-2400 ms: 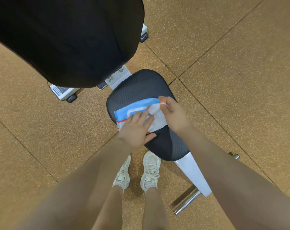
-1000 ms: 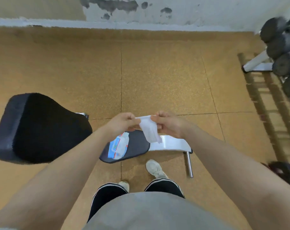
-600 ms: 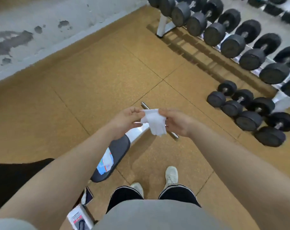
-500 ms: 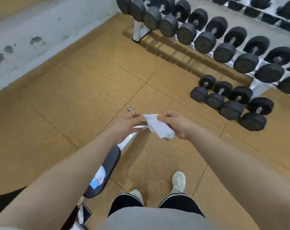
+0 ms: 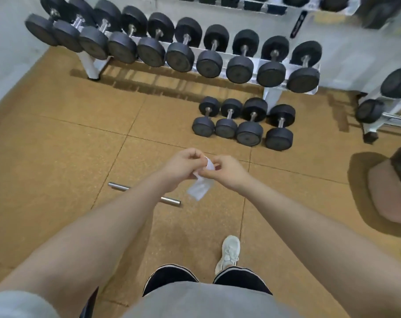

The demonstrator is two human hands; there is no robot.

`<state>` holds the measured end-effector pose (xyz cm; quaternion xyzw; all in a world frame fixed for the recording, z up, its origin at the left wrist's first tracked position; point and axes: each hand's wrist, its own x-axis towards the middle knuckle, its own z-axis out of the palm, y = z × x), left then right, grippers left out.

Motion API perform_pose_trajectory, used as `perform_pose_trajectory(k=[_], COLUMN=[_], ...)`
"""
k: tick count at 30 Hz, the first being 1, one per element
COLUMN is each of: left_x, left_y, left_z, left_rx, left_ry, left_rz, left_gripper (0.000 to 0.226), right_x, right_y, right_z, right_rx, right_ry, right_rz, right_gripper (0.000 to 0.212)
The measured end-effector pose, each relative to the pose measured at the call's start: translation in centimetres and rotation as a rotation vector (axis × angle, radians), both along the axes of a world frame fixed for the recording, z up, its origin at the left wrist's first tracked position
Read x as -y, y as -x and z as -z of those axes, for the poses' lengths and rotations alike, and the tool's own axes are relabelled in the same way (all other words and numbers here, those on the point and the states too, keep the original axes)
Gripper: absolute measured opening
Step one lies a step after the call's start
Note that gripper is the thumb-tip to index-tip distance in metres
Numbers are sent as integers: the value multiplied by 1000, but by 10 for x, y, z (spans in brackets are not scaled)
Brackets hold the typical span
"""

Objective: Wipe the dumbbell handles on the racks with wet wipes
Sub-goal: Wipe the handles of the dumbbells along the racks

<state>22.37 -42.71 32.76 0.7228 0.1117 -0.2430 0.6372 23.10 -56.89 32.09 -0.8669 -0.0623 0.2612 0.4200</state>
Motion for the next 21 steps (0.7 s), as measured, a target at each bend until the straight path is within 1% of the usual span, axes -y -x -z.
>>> perform_pose_trajectory(k=[3,6,9,11,13,15,17,18,19,21], left_x=[42,74,93,101,107,112,115,115,115,115], left_y=[-53,-108,-164,-206,-252,-300,-351,-378,-404,-456], left_z=[-6,-11,-13,-11,-9,-4,2,4,3,-3], left_rx=[43,74,82,81,74,38,39,51,62,70], left_ry=[2,-25,-67,-73,-59,-12,-74,-142,-197,-225], left_rz=[62,105,170,158,123,102,182,253,323,433], left_gripper=[16,16,13,12,14,18,28,32,30,21], right_x=[45,83,109,125,138,148,154,156,156,155], right_y=[-52,-109,-167,-208,-252,-301,-352,-377,-402,-448], right_z=[-7,-13,-14,-11,-9,-5,0,0,-1,-2], right_rx=[99,84,79,36,-44,-186,-284,-315,-351,-413], right_ry=[67,57,117,117,14,-111,-235,-287,-335,-408], right_rz=[-14,28,52,107,220,384,457,484,509,515], right_gripper=[31,24,29,33,33,21,12,13,19,32])
